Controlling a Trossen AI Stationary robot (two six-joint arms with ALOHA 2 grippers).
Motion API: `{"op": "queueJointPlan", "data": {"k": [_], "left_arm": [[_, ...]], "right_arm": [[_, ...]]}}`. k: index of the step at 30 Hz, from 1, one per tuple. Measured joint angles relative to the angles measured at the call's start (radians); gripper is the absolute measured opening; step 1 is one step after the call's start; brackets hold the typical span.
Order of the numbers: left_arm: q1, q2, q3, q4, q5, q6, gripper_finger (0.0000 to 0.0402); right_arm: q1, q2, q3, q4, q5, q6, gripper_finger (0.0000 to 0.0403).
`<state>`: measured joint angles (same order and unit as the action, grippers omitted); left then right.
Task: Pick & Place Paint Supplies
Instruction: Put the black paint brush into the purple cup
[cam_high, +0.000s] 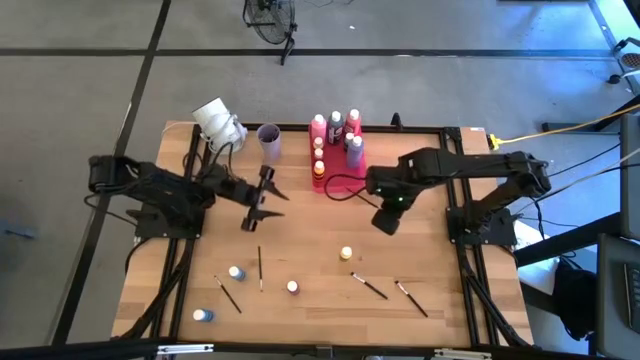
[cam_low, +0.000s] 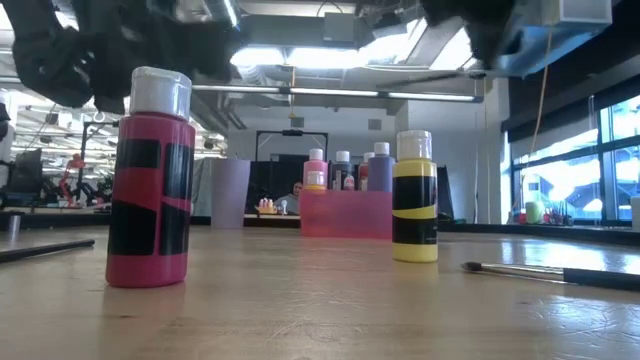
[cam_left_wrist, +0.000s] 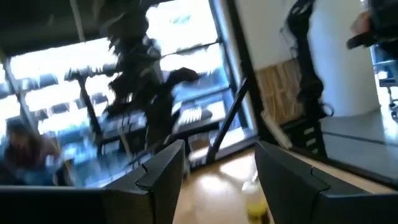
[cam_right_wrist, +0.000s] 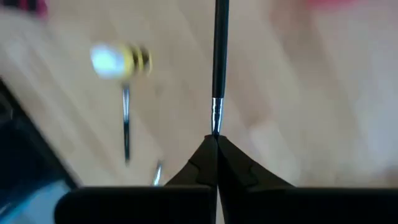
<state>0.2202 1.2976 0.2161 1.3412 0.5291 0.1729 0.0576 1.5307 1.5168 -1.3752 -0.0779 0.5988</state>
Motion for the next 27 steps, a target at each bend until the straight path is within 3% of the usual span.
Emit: {"op": "queueJointPlan", "data": {"k": [5, 10, 16, 20, 24, 27], "left_arm": [[-0.124, 0.0, 0.0, 0.094, -0.17, 0.041, 0.0186], [-0.173, 0.0, 0.0, 0.132, -0.334, -0.032, 0.0185], [-0.175, 0.0, 0.0, 0.189, -0.342, -0.183, 0.0184], [-0.175, 0.0, 0.0, 0.22, -0.354, -0.245, 0.0184], [-0.175, 0.0, 0.0, 0.223, -0.327, -0.165, 0.0184], [-0.202, -0.007, 0.0, 0.217, -0.299, -0.019, 0.0184]], "right_arm": [[0.058, 0.0, 0.003, 0.206, 0.174, -0.083, 0.0], [0.119, 0.0, 0.003, 0.363, 0.301, -0.18, 0.0], [0.184, 0.016, 0.003, 0.498, 0.443, -0.286, 0.0], [0.2, 0.056, 0.003, 0.556, 0.467, -0.337, 0.0], [0.202, 0.106, 0.003, 0.527, 0.454, -0.311, 0.0], [0.2, 0.141, 0.003, 0.511, 0.375, -0.234, 0.0]]}}
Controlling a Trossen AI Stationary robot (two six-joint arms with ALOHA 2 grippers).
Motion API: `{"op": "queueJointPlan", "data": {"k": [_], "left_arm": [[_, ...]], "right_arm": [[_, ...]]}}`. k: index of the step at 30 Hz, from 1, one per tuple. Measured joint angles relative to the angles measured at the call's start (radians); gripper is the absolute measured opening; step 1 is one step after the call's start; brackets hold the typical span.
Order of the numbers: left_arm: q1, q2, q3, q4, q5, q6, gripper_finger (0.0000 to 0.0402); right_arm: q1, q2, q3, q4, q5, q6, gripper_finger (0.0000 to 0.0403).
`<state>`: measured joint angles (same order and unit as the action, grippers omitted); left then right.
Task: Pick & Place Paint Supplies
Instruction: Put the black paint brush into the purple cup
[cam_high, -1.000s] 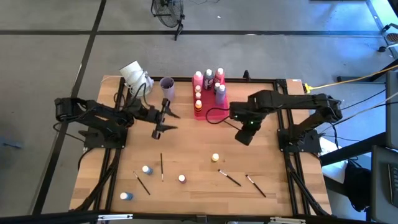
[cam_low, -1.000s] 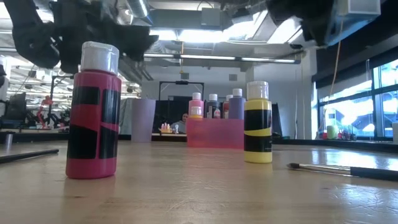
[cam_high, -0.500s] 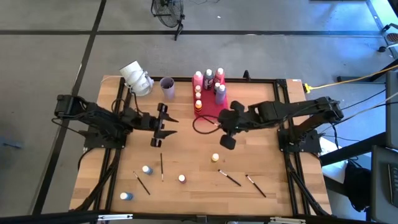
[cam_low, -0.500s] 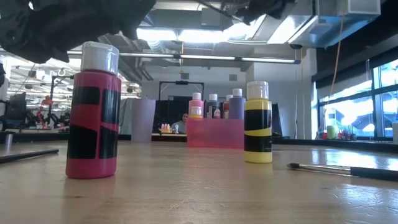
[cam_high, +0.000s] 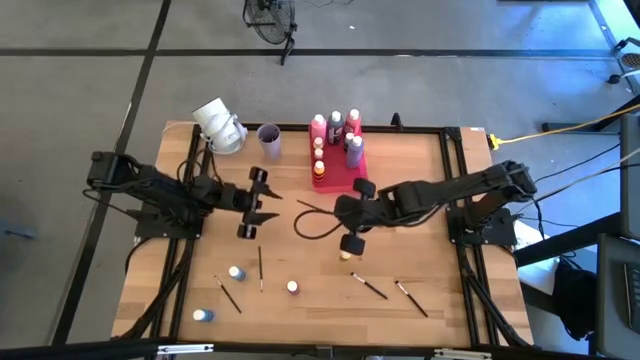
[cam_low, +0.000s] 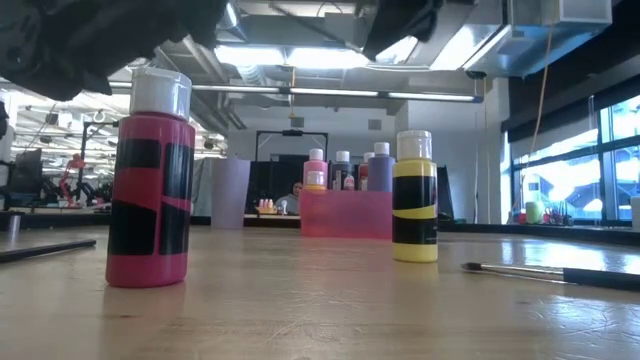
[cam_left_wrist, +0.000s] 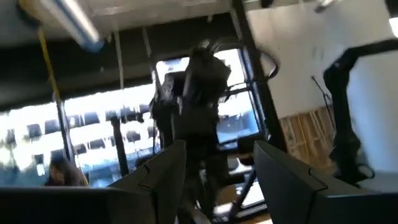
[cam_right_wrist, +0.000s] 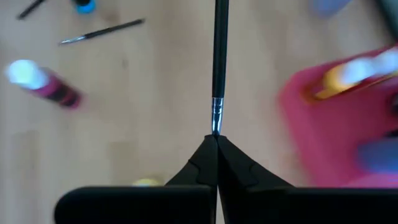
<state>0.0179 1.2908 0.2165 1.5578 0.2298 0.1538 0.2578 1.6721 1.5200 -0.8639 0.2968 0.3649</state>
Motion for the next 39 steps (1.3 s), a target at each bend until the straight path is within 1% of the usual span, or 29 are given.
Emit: {"op": "queueJointPlan", "data": {"k": [2, 4, 6, 8, 11, 15, 17, 19, 21, 24, 27, 32, 36, 39], "left_arm": [[-0.03, -0.003, 0.0, 0.004, -0.026, 0.093, 0.0184], [-0.068, -0.009, 0.0, -0.009, -0.062, 0.186, 0.0184], [-0.118, -0.014, 0.005, -0.032, -0.108, 0.28, 0.0184], [-0.171, -0.018, 0.011, -0.081, -0.188, 0.383, 0.0184], [-0.263, -0.02, 0.035, -0.152, -0.399, 0.561, 0.0184], [-0.388, -0.02, 0.087, -0.263, -0.743, 0.827, 0.0184], [-0.441, -0.02, 0.117, -0.308, -0.897, 0.941, 0.0184], [-0.489, -0.02, 0.142, -0.352, -1.007, 1.032, 0.0184], [-0.53, -0.02, 0.163, -0.391, -1.087, 1.102, 0.0184], [-0.574, -0.02, 0.189, -0.46, -1.154, 1.183, 0.0184], [-0.595, -0.02, 0.209, -0.526, -1.182, 1.275, 0.0184], [-0.592, -0.018, 0.236, -0.626, -1.18, 1.438, 0.0184], [-0.576, -0.007, 0.261, -0.629, -1.171, 1.542, 0.0184], [-0.556, 0.001, 0.276, -0.637, -1.145, 1.638, 0.0184]], "right_arm": [[0.0, 0.018, 0.0, 0.014, -0.067, 0.057, 0.0], [0.0, 0.031, 0.0, 0.035, -0.109, 0.096, 0.0], [0.001, 0.039, 0.0, 0.06, -0.121, 0.117, 0.0], [0.001, 0.04, 0.0, 0.099, -0.126, 0.13, 0.0], [0.0, 0.04, 0.0, 0.15, -0.126, 0.133, 0.0], [-0.022, 0.04, 0.0, 0.175, -0.133, 0.129, 0.0], [-0.037, 0.04, 0.0, 0.173, -0.147, 0.128, 0.0], [-0.049, 0.04, 0.0, 0.172, -0.148, 0.128, 0.0], [-0.059, 0.04, 0.0, 0.172, -0.149, 0.126, 0.0], [-0.075, 0.04, 0.0, 0.174, -0.166, 0.126, 0.0], [-0.093, 0.04, 0.0, 0.19, -0.195, 0.133, 0.0], [-0.107, 0.039, 0.0, 0.235, -0.205, 0.15, 0.0], [-0.108, 0.039, 0.0, 0.247, -0.233, 0.155, 0.0], [-0.108, 0.039, 0.0, 0.247, -0.245, 0.167, 0.0]]}}
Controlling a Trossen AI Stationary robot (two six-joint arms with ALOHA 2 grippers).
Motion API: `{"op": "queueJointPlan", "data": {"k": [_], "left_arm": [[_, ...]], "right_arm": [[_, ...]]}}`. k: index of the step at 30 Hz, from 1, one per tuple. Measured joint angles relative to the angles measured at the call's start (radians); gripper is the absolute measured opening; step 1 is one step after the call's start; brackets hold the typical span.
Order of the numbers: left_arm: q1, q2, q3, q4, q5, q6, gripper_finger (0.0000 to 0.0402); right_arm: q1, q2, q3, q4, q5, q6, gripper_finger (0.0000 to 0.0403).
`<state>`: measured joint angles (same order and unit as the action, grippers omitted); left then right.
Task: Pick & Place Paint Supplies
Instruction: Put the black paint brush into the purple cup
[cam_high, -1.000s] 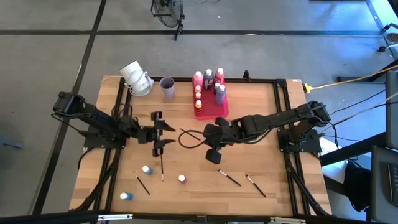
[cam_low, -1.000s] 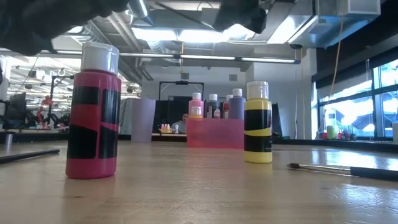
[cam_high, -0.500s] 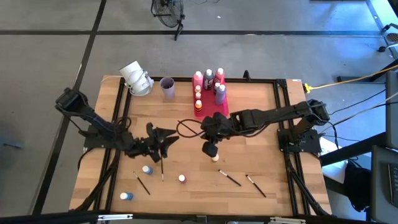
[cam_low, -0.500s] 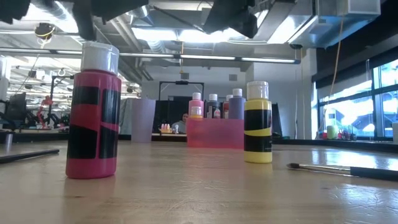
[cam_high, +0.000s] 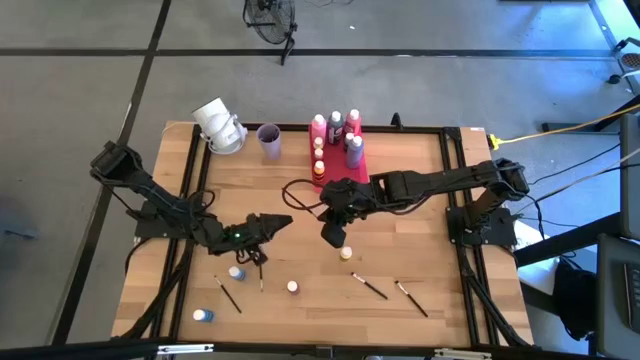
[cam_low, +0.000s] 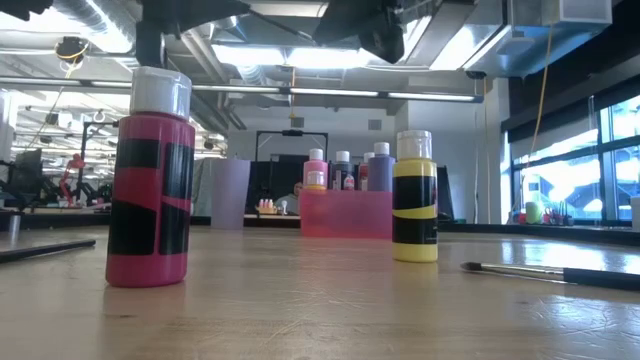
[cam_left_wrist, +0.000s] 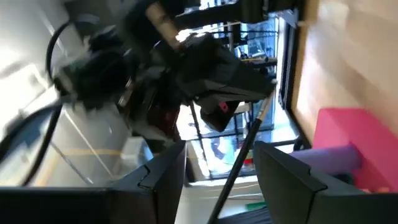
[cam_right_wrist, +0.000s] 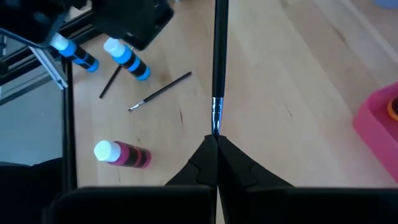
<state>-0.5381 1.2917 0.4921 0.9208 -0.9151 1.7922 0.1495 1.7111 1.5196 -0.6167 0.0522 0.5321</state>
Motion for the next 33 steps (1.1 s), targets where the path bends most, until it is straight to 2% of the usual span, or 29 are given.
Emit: {"op": "queueJointPlan", "data": {"k": [7, 10, 14, 18, 23, 27, 33], "left_arm": [[0.055, 0.001, 0.002, -0.013, 0.046, 0.14, 0.0184], [0.081, 0.001, 0.002, -0.017, 0.049, 0.141, 0.0184], [0.113, 0.001, 0.002, -0.027, 0.105, 0.085, 0.0184], [0.149, 0.001, 0.002, -0.029, 0.123, 0.133, 0.0184], [0.185, 0.016, 0.002, -0.038, 0.146, 0.091, 0.0184], [0.208, 0.056, 0.002, -0.043, 0.148, 0.121, 0.0184], [0.22, 0.093, 0.002, 0.039, 0.151, 0.15, 0.0184]], "right_arm": [[0.0, 0.0, 0.0, 0.001, -0.005, 0.007, 0.0], [0.0, 0.0, 0.0, 0.001, -0.005, 0.007, 0.0], [0.0, 0.0, 0.0, 0.001, -0.022, 0.019, 0.0], [-0.003, 0.0, 0.0, 0.001, -0.031, 0.021, 0.0], [-0.005, 0.0, 0.0, 0.009, -0.031, 0.021, 0.0], [-0.012, 0.0, 0.0, 0.012, -0.031, 0.021, 0.0], [-0.021, 0.0, 0.0, 0.009, -0.031, 0.018, 0.0]]}}
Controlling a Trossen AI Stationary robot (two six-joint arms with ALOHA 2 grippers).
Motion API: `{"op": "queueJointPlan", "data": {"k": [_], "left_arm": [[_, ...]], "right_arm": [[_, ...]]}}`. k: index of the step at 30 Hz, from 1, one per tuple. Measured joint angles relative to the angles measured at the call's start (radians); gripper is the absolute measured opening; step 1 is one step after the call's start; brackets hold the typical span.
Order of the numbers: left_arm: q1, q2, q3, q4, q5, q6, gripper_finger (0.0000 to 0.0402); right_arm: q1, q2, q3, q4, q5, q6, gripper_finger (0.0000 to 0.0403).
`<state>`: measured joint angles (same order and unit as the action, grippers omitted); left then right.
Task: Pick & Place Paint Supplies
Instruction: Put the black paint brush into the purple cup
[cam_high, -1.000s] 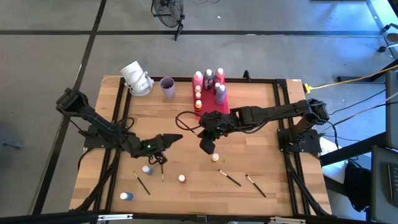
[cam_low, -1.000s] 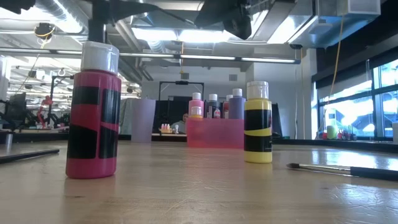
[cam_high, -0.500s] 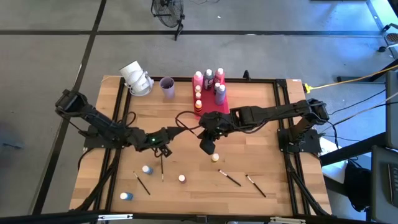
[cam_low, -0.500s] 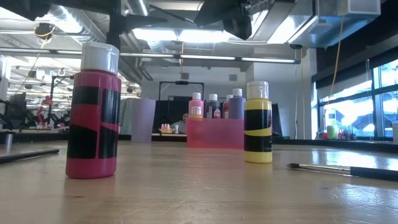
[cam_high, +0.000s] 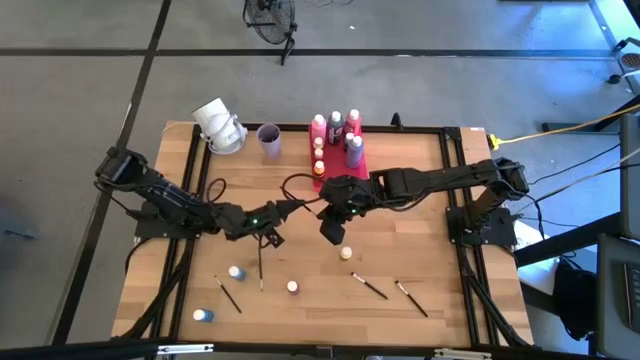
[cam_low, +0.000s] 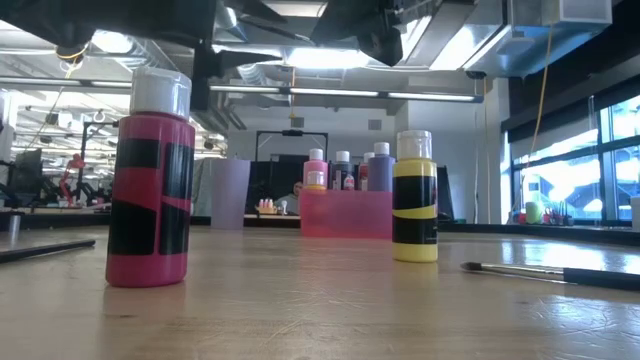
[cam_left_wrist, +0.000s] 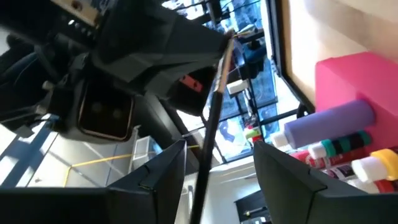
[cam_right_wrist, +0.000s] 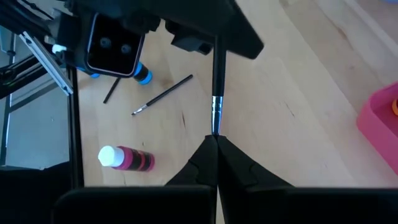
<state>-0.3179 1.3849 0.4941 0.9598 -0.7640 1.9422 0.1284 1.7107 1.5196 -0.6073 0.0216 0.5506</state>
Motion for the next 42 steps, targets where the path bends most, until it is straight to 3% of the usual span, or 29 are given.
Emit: {"op": "queueJointPlan", "data": {"k": [8, 21, 29, 35, 42], "left_arm": [[0.006, 0.003, 0.012, 0.007, -0.002, -0.015, 0.0162], [0.001, 0.004, 0.012, -0.009, -0.025, -0.048, 0.0019], [-0.035, 0.004, 0.012, -0.005, -0.078, -0.062, 0.0014], [-0.035, 0.002, 0.012, -0.004, -0.114, -0.123, 0.0014], [-0.034, -0.018, 0.032, 0.015, -0.228, -0.425, 0.0013]], "right_arm": [[-0.003, 0.0, 0.0, -0.004, -0.001, -0.012, 0.0], [-0.003, -0.002, 0.0, -0.014, 0.0, -0.017, 0.0], [-0.002, -0.003, 0.0, -0.007, -0.002, -0.073, 0.0003], [-0.002, -0.001, -0.001, -0.041, 0.003, -0.177, 0.0039], [0.012, -0.001, -0.001, -0.044, 0.036, -0.173, 0.0126]]}}
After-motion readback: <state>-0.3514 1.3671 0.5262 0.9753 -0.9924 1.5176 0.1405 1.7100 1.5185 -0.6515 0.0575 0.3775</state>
